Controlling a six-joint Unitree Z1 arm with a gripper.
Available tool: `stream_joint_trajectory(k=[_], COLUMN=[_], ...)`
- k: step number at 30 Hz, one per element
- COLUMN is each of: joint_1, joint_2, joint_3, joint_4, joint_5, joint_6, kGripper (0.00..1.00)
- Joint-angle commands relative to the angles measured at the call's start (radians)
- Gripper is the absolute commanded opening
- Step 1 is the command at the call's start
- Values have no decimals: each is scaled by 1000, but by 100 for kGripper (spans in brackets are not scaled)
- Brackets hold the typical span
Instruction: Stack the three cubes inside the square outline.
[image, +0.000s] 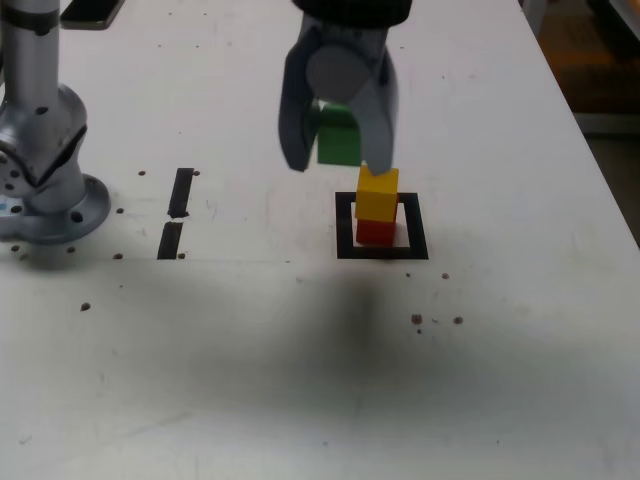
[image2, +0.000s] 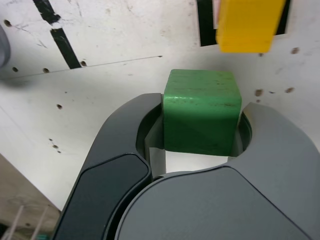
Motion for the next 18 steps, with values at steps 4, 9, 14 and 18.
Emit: stream_joint_trajectory(k=[4,9,14,18], joint_1=[14,33,65,84], joint_2=[-6,4,24,37], joint_3=[61,66,54,52], joint_4=[-46,-102,-109,-105], joint_5=[-19,-30,-22,-7], joint_6=[32,52,71,79], kGripper=[10,10,17,24])
